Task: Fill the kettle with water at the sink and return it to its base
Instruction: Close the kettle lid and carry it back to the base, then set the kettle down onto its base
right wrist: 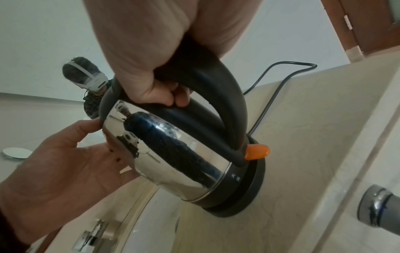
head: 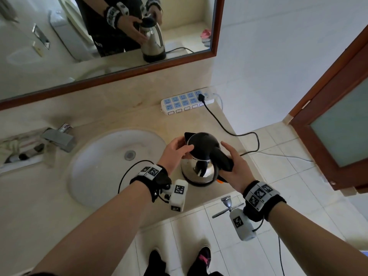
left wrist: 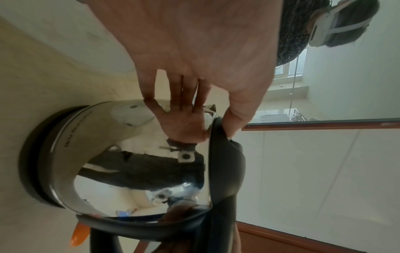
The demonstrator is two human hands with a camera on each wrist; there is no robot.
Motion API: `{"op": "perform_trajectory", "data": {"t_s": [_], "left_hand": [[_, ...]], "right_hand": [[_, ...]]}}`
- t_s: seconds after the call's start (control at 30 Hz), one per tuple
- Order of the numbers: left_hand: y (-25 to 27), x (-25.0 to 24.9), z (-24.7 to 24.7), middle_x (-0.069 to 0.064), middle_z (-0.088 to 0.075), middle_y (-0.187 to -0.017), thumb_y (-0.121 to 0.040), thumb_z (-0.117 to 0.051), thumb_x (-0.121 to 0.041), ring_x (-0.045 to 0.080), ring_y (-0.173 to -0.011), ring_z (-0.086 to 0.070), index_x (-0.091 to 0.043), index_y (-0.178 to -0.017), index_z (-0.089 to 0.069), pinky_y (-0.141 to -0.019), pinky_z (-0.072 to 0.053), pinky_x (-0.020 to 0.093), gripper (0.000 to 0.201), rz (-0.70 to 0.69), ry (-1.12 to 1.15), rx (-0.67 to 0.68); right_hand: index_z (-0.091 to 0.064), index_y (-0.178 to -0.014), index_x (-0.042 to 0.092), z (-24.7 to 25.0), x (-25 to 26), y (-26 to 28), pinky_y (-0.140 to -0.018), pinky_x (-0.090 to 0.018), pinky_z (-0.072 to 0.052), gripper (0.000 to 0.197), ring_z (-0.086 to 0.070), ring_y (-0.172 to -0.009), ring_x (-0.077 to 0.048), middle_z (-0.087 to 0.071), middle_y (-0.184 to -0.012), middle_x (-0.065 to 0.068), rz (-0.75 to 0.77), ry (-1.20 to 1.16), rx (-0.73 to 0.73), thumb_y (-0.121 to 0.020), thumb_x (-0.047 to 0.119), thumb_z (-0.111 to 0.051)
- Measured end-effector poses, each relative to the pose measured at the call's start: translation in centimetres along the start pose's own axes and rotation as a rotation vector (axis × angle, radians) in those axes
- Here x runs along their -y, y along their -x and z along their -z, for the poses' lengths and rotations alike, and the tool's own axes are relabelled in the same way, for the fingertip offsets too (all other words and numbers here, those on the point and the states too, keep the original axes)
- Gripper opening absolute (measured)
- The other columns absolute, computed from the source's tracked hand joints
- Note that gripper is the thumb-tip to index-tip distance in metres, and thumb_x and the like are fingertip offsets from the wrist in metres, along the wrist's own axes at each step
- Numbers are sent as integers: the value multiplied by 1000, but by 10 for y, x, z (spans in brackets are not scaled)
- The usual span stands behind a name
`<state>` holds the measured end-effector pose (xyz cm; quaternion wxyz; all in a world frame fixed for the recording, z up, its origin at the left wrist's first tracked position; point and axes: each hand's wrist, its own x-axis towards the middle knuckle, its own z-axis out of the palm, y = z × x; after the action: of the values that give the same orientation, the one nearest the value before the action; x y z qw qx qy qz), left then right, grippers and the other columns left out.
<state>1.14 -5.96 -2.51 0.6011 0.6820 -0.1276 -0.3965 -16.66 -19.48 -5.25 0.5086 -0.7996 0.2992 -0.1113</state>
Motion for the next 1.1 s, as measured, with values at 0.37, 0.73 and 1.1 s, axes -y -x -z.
{"op": "perform_trajectory", "data": {"t_s": [0.37,0.73,1.1], "left_hand": [[-6,15,7,10,-63,-129,-91,-68,-6,12,-97,-65,-4,-137,-52,-63,-55,13,49,-1,-4,-2],[-12,15,11,11,-60,-130,-90,-70,-9,19,-105,-65,-9,-132,-50,-68,-58,17,46,31,-9,65],[-19,24,20,6,-63,-122,-89,-71,-26,23,-108,-64,-20,-124,-52,-80,-51,28,40,31,-105,172]], "right_hand": [[-47,-101,20,-8,-2,7,-52,-11,-44,43,-59,-66,-11,-66,-82,-2,-148,39,-65,-75,9,-81],[-49,-105,19,-6,7,13,-60,-18,-38,37,-57,-71,-8,-61,-82,5,-220,139,-45,-81,23,-78],[-47,-143,8,-46,-28,56,-95,-34,-47,60,-60,-120,-31,-61,-134,-14,-585,304,-106,-88,17,-69]]}}
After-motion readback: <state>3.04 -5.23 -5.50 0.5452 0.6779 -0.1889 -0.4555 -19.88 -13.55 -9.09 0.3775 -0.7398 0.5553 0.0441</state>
